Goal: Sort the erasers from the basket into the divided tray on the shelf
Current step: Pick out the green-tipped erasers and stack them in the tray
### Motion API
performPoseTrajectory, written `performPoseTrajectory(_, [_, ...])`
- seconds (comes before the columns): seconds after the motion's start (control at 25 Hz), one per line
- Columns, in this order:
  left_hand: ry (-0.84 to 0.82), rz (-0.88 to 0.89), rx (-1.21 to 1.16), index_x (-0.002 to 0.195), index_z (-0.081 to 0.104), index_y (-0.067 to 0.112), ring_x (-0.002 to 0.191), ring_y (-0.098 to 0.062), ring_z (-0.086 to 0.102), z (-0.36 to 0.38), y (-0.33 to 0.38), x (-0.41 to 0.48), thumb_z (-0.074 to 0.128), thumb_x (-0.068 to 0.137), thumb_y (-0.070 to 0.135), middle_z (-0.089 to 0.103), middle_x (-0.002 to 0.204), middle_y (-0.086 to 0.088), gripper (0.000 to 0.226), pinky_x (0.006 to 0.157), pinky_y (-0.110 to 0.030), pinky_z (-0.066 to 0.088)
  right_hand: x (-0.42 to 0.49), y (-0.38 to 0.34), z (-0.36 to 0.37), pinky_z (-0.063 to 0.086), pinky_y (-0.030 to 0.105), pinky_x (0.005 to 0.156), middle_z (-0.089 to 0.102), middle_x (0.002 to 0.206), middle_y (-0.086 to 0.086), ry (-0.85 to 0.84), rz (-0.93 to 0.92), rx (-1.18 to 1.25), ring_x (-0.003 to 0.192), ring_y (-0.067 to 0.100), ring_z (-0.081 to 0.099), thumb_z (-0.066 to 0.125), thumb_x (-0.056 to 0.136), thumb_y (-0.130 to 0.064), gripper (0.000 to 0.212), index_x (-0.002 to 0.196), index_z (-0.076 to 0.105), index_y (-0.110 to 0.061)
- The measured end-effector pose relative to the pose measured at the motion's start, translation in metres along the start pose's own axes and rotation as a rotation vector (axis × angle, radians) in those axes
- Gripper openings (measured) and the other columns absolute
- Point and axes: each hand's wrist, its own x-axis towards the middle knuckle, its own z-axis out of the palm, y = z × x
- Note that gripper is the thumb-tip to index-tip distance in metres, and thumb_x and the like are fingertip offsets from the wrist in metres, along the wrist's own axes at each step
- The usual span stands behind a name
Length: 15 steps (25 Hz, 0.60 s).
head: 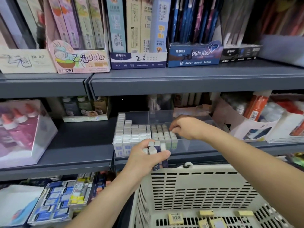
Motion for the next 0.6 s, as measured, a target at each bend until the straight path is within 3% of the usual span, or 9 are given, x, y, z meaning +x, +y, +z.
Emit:
performPoseTrajectory(0.16, [0.036, -0.036, -0.048, 0.073, 0.070, 0.022, 0.079, -0.027, 0.070, 0.000, -0.002, 0.004, 0.084, 0.058, 0.020, 0.072, 0.075, -0.004, 0.021, 0.078, -0.046, 0.057, -0.009, -0.004, -0.006, 0.043, 0.029, 0.094, 0.060, 0.125, 0.000, 0.076, 0.027, -0.017, 0.113, 0.021, 0.055, 0.047, 0.095, -0.024, 0.027, 0.119, 0.061, -0.022])
performPoseTrajectory(0.24, [0.031, -0.056, -0.098, 0.070, 0.069, 0.021, 0.071, -0.024, 0.070, 0.000, -0.002, 0.006, 0.082, 0.065, 0.009, 0.071, 0.071, -0.005, 0.018, 0.074, -0.045, 0.058, -0.021, -0.011, -0.009, 0.049, 0.030, 0.086, 0.069, 0.103, -0.006, 0.184, -0.026, 0.148, 0.095, 0.010, 0.063, 0.055, 0.091, -0.026, 0.019, 0.105, 0.067, -0.023])
performPoseTrajectory(0.32, [0.031, -0.058, -0.118, 0.073, 0.068, 0.019, 0.066, -0.021, 0.069, 0.000, -0.001, 0.007, 0.080, 0.068, 0.005, 0.070, 0.067, -0.003, 0.019, 0.070, -0.042, 0.059, -0.038, -0.023, -0.009, 0.051, 0.023, 0.077, 0.067, 0.079, -0.018, 0.124, -0.141, 0.412, 0.073, -0.005, 0.061, 0.064, 0.086, -0.025, 0.013, 0.097, 0.071, -0.024])
performPoseTrajectory(0.36, [0.029, -0.056, -0.122, 0.077, 0.067, 0.017, 0.064, -0.020, 0.068, 0.001, -0.001, 0.007, 0.079, 0.069, 0.004, 0.070, 0.066, -0.002, 0.019, 0.068, -0.040, 0.059, -0.045, -0.029, -0.008, 0.050, 0.020, 0.077, 0.064, 0.076, -0.021, 0.061, -0.175, 0.465, 0.072, -0.008, 0.060, 0.066, 0.085, -0.024, 0.015, 0.099, 0.071, -0.025])
performPoseTrajectory(0.48, [0.018, -0.051, -0.127, 0.085, 0.064, 0.010, 0.063, -0.019, 0.068, 0.002, -0.001, 0.006, 0.077, 0.071, 0.002, 0.069, 0.066, -0.003, 0.021, 0.060, -0.035, 0.058, -0.054, -0.035, 0.002, 0.050, 0.020, 0.081, 0.065, 0.081, -0.019, 0.044, -0.160, 0.449, 0.078, -0.004, 0.061, 0.068, 0.082, -0.025, 0.018, 0.100, 0.071, -0.028])
performPoseTrajectory(0.6, [-0.024, -0.059, -0.174, 0.086, 0.062, 0.007, 0.060, -0.020, 0.067, 0.003, 0.000, 0.005, 0.074, 0.073, 0.000, 0.068, 0.065, -0.006, 0.019, 0.059, -0.033, 0.058, -0.055, -0.033, 0.001, 0.053, 0.025, 0.077, 0.068, 0.075, -0.010, 0.134, -0.089, 0.531, 0.071, 0.002, 0.063, 0.073, 0.077, -0.022, 0.007, 0.079, 0.069, -0.027])
